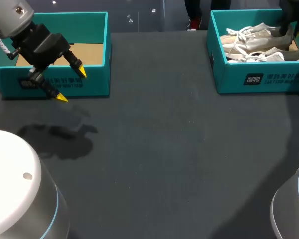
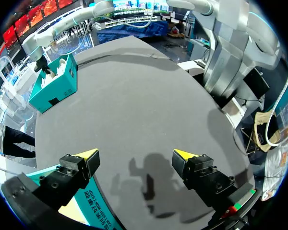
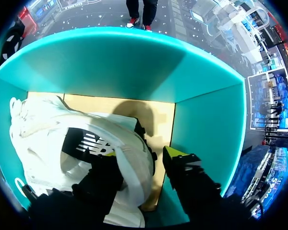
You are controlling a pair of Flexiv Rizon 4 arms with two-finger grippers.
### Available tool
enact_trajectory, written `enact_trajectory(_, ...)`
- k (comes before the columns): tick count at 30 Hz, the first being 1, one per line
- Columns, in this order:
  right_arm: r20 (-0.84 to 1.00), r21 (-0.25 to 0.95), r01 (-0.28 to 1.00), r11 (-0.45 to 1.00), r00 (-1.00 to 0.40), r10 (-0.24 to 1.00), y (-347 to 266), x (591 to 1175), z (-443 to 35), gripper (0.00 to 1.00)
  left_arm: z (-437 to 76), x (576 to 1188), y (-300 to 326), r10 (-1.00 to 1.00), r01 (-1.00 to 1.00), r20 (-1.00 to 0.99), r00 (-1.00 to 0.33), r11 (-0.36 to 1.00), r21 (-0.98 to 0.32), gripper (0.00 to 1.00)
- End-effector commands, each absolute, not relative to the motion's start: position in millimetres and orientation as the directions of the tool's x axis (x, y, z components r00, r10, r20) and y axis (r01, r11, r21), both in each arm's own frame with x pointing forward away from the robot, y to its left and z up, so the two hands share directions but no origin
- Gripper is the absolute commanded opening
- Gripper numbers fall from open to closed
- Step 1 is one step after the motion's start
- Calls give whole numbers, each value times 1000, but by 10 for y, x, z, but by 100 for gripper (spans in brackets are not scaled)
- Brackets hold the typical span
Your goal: Take the shoe out of the shoebox, open the shoe tongue, remove and reinsert the insole, then place the shoe into the shoebox
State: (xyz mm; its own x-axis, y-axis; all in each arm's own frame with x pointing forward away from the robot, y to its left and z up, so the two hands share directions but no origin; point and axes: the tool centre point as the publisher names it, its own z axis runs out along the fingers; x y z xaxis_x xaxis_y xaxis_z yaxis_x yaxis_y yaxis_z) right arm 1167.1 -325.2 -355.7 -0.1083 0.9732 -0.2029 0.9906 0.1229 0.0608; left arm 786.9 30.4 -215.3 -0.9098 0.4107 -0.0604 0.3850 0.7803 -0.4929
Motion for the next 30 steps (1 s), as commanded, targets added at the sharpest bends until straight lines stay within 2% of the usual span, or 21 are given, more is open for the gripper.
enact_trajectory(1, -197, 53, 991, 123, -110, 974, -3248, 11701, -3516, 50, -2154, 7863, 308, 411, 386, -61, -910, 781, -491, 100)
enact_trajectory(3, -193, 54, 991, 122, -110, 975, -3238, 11700, -3498, 63, -2154, 7863, 308, 411, 386, -61, -910, 781, -491, 100)
enact_trajectory(4, -191, 54, 991, 122, -110, 975, -3233, 11698, -3487, 76, -2154, 7863, 308, 411, 386, -61, -910, 781, -491, 100)
enact_trajectory(6, -188, 56, 991, 120, -108, 976, -3223, 11688, -3441, 90, -2154, 7863, 308, 411, 386, -61, -910, 781, -491, 100)
enact_trajectory(9, -180, 63, 991, 116, -103, 978, -3205, 11666, -3335, 100, -2154, 7863, 308, 411, 386, -61, -910, 781, -491, 100)
enact_trajectory(20, -161, 137, 983, 125, -103, 982, -2994, 11453, -2795, 100, -2154, 7863, 308, 411, 386, -61, -910, 781, -491, 100)
enact_trajectory(30, -135, 144, 977, 160, -140, 981, -2723, 11225, -2481, 100, -2154, 7863, 308, 411, 386, -61, -910, 781, -491, 100)
